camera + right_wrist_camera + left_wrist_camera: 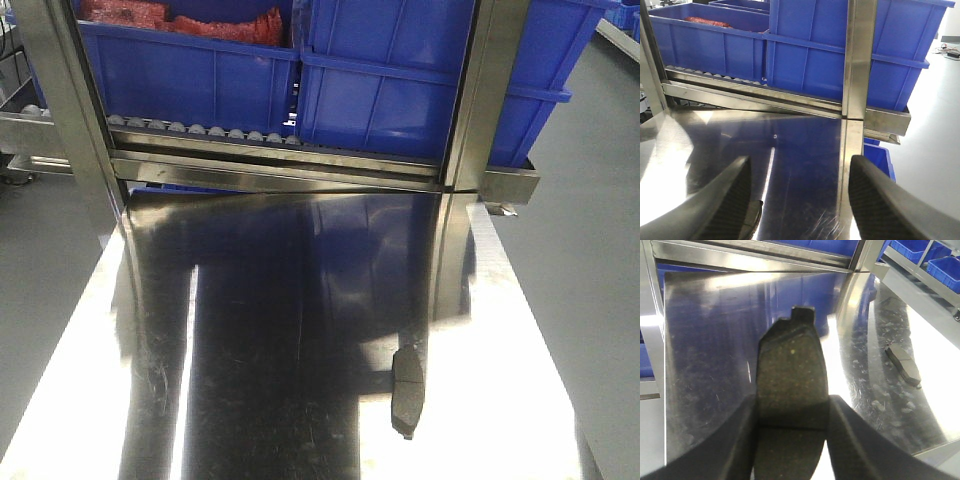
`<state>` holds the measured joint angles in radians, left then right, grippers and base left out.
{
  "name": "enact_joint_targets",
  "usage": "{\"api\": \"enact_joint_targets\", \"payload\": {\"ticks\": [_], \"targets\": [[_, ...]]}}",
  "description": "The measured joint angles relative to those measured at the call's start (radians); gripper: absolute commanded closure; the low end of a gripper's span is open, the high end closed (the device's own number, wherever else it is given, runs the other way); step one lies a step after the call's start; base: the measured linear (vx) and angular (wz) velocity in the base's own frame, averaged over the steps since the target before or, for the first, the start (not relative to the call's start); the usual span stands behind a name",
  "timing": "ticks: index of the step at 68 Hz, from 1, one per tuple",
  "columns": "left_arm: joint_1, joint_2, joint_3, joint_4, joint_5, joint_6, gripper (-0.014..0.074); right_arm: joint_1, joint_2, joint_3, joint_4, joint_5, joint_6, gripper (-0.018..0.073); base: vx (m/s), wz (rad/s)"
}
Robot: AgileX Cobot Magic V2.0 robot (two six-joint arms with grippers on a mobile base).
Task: Move and align brake pads A on conveyor
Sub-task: 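Lift the held brake pad off the table with the left gripper, then lower the right gripper onto the remaining brake pad and close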
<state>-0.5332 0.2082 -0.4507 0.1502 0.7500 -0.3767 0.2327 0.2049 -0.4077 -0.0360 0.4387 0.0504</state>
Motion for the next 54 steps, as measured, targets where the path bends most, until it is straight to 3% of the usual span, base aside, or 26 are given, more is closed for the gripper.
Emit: {"api": "enact_joint_targets", "payload": {"ticks": [20, 37, 54], "targets": [[0.0, 0.0, 0.0, 0.0, 0.0, 0.001, 0.0603, 0.0, 0.044, -0.001, 0.099, -0.027, 0.045, 0.0148, 0.0, 0.0], [0.0, 0.0, 0.0, 0.0, 0.0, 0.002, 0.0603, 0.0, 0.343, -0.015, 0.141, 0.059, 0.042, 0.0148, 0.0, 0.0], [0.0, 0.0, 0.0, 0.0, 0.0, 0.003, 0.0603, 0.0, 0.679, -0.167, 0.14, 0.187, 0.034, 0.0148, 0.0, 0.0]]}}
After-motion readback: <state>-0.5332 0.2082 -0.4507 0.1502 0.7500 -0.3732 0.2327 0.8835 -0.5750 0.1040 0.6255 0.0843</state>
